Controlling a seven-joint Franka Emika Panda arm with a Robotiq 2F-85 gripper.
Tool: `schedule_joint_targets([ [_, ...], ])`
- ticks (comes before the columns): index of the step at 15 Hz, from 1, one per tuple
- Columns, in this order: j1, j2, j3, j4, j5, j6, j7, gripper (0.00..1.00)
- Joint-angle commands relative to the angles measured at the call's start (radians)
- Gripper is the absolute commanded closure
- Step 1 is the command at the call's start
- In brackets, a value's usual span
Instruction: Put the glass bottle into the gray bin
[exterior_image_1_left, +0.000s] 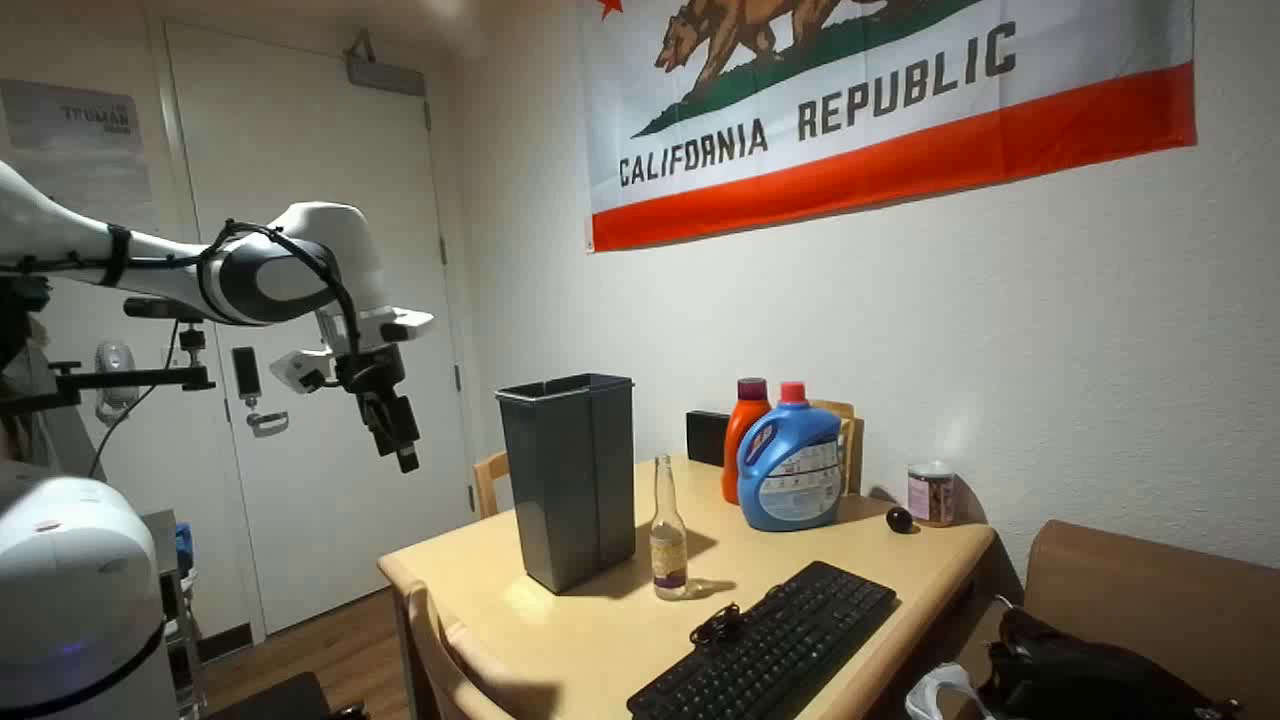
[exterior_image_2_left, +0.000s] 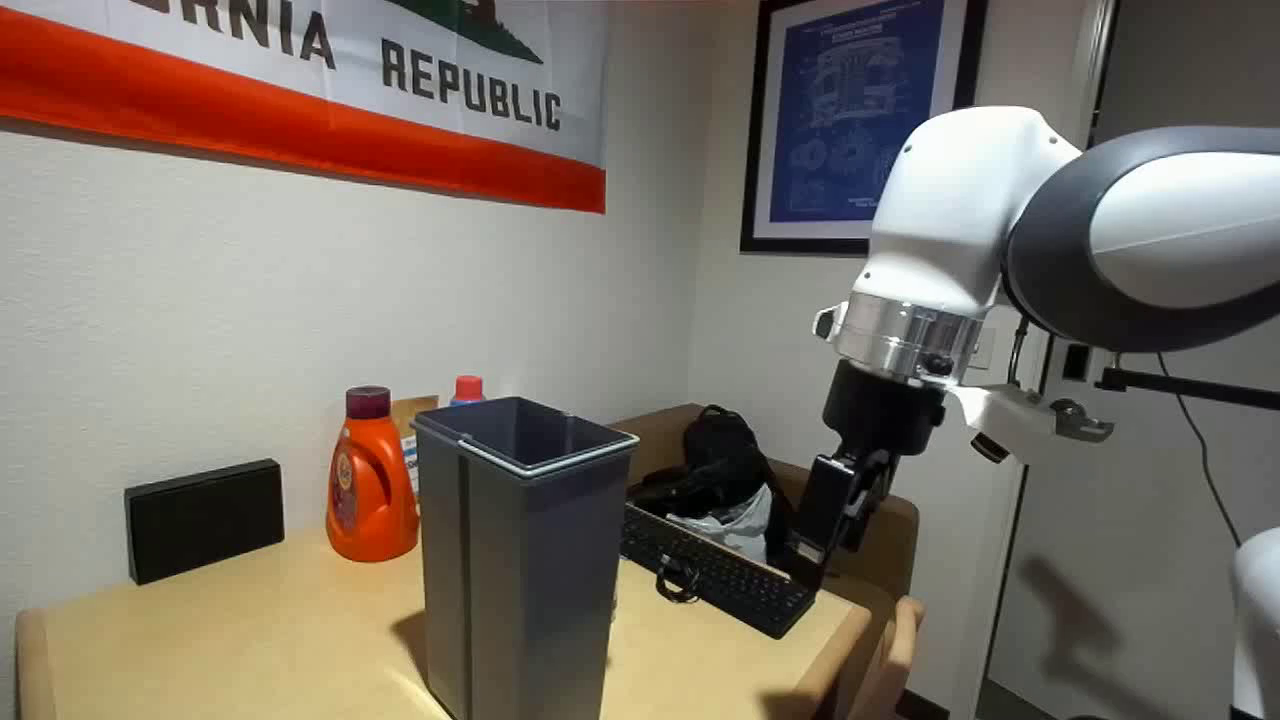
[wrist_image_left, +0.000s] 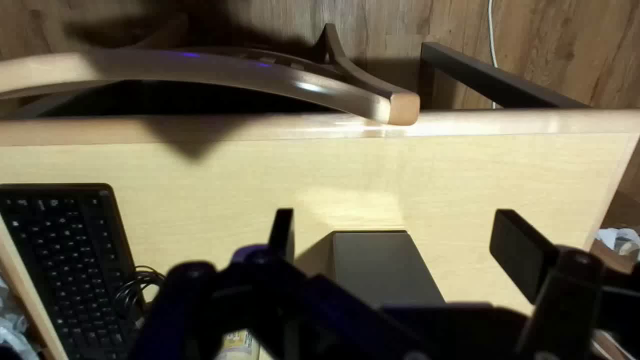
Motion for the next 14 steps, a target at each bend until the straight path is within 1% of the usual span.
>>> schedule_joint_targets([
  [1, -0.003, 0.0, 0.002, 0.002, 0.001, -0.003, -0.002, 0.0],
  [4, -0.021, 0.018, -0.007, 0.022, -0.003, 0.004, 0.004, 0.0],
  [9, -0.091, 0.038, -0.075, 0.096, -0.016, 0.02, -0.006, 0.0],
  [12, -0.143, 0.068, -0.108, 0.133, -0.019, 0.087, 0.005, 0.0],
  [14, -0.192, 0.093, -0.105, 0.145, -0.042, 0.182, 0.026, 0.0],
])
